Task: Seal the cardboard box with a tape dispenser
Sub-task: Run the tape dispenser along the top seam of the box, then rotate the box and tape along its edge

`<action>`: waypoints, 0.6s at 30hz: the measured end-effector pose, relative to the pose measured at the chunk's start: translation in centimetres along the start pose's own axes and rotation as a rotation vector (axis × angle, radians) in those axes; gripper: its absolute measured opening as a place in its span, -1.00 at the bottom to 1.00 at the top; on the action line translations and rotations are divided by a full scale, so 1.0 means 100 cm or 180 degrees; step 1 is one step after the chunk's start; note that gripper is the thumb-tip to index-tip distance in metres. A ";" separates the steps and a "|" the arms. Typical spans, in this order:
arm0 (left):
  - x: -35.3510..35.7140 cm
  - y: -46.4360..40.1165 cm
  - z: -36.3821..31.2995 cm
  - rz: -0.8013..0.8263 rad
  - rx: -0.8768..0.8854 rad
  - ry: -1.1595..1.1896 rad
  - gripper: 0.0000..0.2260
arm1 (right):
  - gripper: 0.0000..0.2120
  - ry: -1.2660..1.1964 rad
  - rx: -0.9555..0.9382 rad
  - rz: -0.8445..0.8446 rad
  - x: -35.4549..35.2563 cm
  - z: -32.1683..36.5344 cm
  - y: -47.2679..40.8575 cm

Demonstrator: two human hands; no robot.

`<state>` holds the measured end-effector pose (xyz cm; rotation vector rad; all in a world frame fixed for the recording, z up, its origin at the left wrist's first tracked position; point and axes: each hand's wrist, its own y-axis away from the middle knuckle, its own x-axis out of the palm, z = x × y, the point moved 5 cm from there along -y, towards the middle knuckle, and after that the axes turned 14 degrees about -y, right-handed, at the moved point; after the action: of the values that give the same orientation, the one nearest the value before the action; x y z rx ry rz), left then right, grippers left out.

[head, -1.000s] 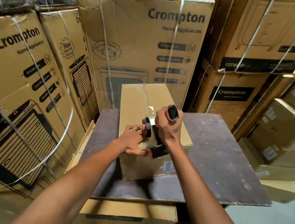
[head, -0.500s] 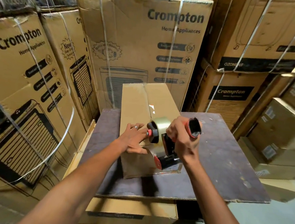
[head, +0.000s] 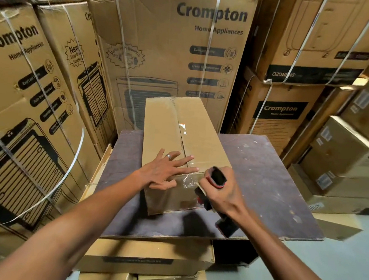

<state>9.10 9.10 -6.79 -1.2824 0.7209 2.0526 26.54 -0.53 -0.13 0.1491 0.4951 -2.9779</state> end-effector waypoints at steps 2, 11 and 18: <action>0.000 -0.001 -0.001 -0.0018 0.0021 -0.0024 -0.30 | -0.68 0.0474 0.0067 0.0327 0.003 -0.020 0.002; 0.001 -0.002 -0.003 0.0053 0.0047 -0.0078 -0.29 | -0.58 0.2628 0.1237 0.1380 -0.041 -0.136 0.017; 0.009 -0.005 -0.005 0.0031 0.0099 -0.0213 -0.37 | -0.76 0.3591 0.1574 0.1996 -0.064 -0.176 0.007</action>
<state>9.46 9.23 -7.87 -1.1892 0.7273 2.0738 34.32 5.21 -16.21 1.6761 -0.2237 -2.0655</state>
